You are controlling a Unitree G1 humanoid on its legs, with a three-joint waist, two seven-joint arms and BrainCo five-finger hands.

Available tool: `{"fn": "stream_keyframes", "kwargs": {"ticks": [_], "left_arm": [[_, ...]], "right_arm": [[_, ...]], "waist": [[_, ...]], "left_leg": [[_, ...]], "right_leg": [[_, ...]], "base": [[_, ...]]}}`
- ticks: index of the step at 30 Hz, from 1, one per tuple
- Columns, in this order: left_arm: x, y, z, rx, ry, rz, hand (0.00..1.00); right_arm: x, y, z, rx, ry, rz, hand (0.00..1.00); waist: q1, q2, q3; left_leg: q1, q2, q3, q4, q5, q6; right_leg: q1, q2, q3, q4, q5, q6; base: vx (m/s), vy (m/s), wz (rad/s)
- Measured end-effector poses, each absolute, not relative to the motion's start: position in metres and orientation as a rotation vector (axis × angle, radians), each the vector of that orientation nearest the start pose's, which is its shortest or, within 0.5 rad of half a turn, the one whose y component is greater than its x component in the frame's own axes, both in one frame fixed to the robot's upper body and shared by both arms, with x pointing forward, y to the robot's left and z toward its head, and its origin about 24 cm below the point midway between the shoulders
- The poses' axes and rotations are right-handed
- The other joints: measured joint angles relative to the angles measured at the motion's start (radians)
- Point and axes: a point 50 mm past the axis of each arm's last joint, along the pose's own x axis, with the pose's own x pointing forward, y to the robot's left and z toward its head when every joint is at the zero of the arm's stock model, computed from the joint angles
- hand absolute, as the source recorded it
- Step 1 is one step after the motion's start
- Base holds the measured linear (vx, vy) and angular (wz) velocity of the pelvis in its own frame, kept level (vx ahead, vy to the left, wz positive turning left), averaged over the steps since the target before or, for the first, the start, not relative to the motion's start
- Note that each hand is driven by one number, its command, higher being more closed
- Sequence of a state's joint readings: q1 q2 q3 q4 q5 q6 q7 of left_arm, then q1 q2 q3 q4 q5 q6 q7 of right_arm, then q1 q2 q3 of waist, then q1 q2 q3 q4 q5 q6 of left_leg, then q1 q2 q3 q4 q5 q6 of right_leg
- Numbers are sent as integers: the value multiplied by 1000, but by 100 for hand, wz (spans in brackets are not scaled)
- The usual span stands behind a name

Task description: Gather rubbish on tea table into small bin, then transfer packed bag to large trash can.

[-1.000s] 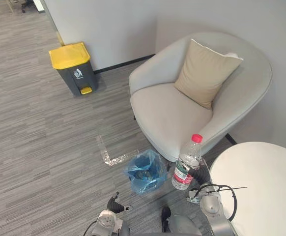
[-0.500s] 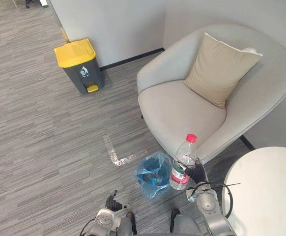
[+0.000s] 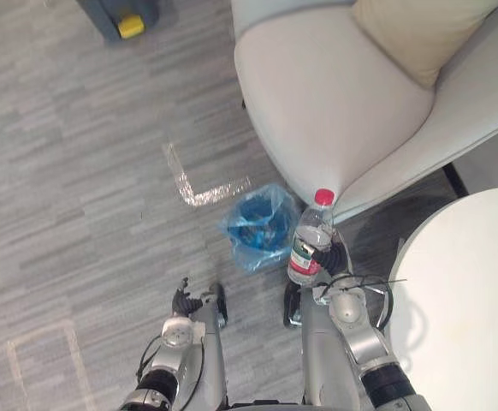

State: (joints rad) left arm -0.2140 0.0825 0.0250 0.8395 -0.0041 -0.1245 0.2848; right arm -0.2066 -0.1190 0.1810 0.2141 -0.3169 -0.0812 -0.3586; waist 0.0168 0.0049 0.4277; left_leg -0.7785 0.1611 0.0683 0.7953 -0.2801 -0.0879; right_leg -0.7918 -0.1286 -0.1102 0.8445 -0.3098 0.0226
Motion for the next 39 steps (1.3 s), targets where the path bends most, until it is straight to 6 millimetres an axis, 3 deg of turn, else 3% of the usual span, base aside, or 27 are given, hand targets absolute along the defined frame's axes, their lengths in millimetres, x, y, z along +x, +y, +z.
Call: {"fn": "stream_keyframes", "kwargs": {"ticks": [6,8,10,19,30,31,39], "left_arm": [[289,183,-27,105,289,311,0],[296,179,-9,92,193,299,0],[297,180,-4,95,168,296,0],[291,176,1,107,123,262,0],[291,174,4,100,110,251,0],[292,174,5,99,104,250,0],[302,172,13,97,73,253,0]], "right_arm": [[328,-125,119,-478,-379,-136,100],[337,-131,144,-507,-450,-158,100],[340,-132,152,-513,-475,-168,100],[342,-141,156,-533,-479,-211,100],[348,-135,132,-569,-383,-188,100],[349,-134,132,-568,-382,-187,0],[354,-132,126,-580,-341,-173,0]], "waist": [[31,-1,59],[48,-3,94],[54,-1,97],[69,-1,97],[91,-1,97],[91,-2,97],[91,-2,96]], "left_leg": [[-199,-7,-52,69,28,-13],[-239,-17,-58,69,39,-16],[-261,-22,-65,69,44,-16],[-282,-47,-82,47,59,-16],[-313,-52,-95,43,71,-18],[-328,-53,-96,42,75,-19],[-369,-61,-105,47,91,-25]], "right_leg": [[-172,-9,-28,71,10,-12],[-213,-19,-31,88,7,-13],[-229,-26,-44,92,5,-12],[-245,-45,-54,92,-4,-6],[-269,-48,-65,96,-5,-4],[-285,-48,-65,98,-5,-4],[-328,-56,-69,117,-2,-9]], "base": [[-41,-22,20],[-34,-45,22],[-15,-25,17],[4,-11,11],[-12,-5,4],[-35,1,7],[-21,5,5]]}}
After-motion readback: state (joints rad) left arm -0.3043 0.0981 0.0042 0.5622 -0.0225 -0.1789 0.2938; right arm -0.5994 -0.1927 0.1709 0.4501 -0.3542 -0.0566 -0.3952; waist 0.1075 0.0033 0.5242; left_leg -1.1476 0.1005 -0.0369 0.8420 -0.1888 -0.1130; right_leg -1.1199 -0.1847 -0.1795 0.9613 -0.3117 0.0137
